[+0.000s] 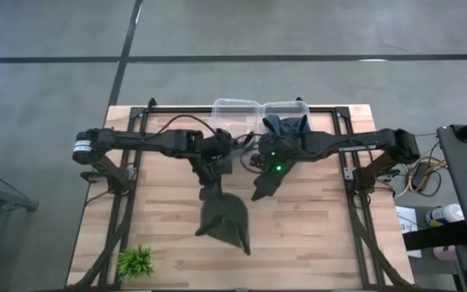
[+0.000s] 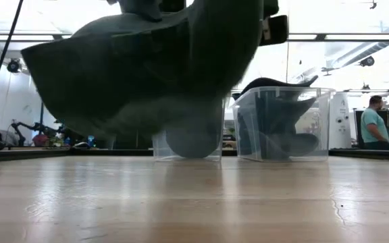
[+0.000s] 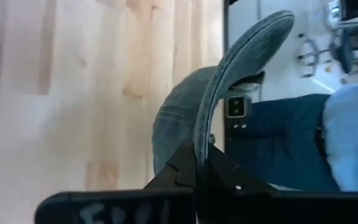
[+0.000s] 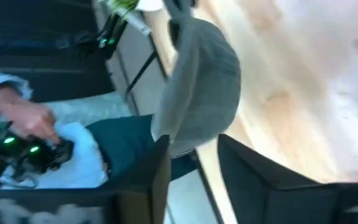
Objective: Pick & Place hat
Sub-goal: Put the gray cap into the left transparent bin
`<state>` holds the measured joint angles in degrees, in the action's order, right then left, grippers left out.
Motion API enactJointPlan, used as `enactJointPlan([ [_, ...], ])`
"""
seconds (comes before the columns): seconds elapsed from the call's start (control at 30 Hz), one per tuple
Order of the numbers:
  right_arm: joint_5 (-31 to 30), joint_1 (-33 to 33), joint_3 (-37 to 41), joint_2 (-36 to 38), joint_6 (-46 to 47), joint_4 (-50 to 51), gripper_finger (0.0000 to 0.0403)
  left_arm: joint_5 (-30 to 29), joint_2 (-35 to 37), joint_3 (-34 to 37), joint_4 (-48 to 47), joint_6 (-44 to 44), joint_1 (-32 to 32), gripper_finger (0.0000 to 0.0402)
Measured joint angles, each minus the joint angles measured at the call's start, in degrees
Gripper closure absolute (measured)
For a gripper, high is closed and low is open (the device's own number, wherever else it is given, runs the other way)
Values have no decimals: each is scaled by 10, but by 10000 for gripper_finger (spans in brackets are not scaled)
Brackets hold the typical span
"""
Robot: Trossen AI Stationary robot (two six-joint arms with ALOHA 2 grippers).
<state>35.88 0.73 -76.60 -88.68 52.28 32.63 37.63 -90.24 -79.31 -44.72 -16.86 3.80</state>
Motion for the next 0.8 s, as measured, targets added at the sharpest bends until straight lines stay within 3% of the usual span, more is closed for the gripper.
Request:
enactJointPlan([
  [0.13, -80, 0, 0, 51, -1, 64, 232, -27, 20, 0, -6, 0, 3, 397],
  [0.27, -259, -13, 0, 128, 9, 151, 198, -41, 61, 0, 33, -31, 23, 397],
  [0.37, -410, -33, 9, 187, 61, 176, 184, -50, 91, 7, 118, -80, 56, 398],
  [0.63, -728, -84, 38, 262, 161, 176, 179, -112, 144, 125, 504, -291, 177, 398],
  [0.8, -902, -90, 39, 262, 142, 127, 179, -242, 145, 237, 846, -425, 236, 398],
])
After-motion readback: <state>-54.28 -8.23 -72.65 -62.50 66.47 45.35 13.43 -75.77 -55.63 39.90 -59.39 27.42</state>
